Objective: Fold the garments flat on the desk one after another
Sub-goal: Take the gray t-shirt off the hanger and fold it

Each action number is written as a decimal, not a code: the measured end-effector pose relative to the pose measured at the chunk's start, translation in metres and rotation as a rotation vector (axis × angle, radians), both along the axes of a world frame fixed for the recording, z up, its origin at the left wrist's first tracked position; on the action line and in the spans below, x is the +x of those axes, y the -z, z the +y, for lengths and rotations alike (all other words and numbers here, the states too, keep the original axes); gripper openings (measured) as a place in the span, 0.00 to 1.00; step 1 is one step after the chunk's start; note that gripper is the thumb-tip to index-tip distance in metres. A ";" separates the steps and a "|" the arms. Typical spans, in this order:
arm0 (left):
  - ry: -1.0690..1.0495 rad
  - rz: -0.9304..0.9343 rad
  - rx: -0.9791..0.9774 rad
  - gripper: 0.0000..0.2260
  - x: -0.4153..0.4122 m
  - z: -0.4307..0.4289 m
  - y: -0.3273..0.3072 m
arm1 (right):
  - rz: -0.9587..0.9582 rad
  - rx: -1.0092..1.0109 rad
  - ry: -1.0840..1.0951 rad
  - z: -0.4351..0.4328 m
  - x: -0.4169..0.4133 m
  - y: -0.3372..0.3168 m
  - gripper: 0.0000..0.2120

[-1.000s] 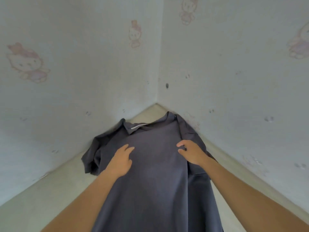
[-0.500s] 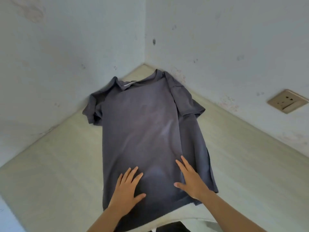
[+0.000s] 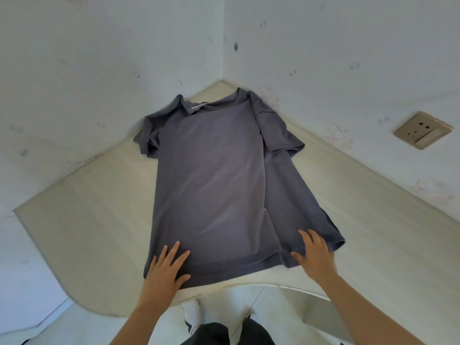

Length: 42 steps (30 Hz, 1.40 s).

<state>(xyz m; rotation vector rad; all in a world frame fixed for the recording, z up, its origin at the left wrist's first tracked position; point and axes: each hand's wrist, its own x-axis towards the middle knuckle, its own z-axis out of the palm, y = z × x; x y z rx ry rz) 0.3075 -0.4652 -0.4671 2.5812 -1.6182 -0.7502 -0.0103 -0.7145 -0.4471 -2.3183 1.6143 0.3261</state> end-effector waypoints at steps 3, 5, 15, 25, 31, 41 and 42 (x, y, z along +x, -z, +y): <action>-0.077 -0.080 -0.066 0.25 0.005 0.019 0.009 | 0.047 -0.049 -0.014 -0.013 -0.014 -0.001 0.30; -0.140 -0.095 -0.079 0.25 0.008 0.029 0.013 | 0.039 -0.124 -0.090 -0.023 -0.023 0.000 0.27; -0.101 -0.282 -0.137 0.28 0.001 0.041 0.001 | -0.083 -0.229 -0.580 -0.041 -0.030 -0.002 0.23; -0.359 -0.292 -0.196 0.15 0.041 0.028 -0.029 | -0.028 -0.189 -0.253 -0.069 -0.031 -0.034 0.03; -0.422 -0.405 -0.342 0.14 0.029 0.023 -0.065 | -0.283 -0.390 0.133 -0.069 -0.060 -0.072 0.09; -0.878 0.043 -0.315 0.07 0.019 0.062 -0.041 | -0.651 -0.056 0.590 -0.040 -0.063 -0.038 0.15; -0.853 0.026 -0.305 0.06 0.021 0.064 -0.042 | -0.630 -0.082 0.592 -0.040 -0.065 -0.037 0.16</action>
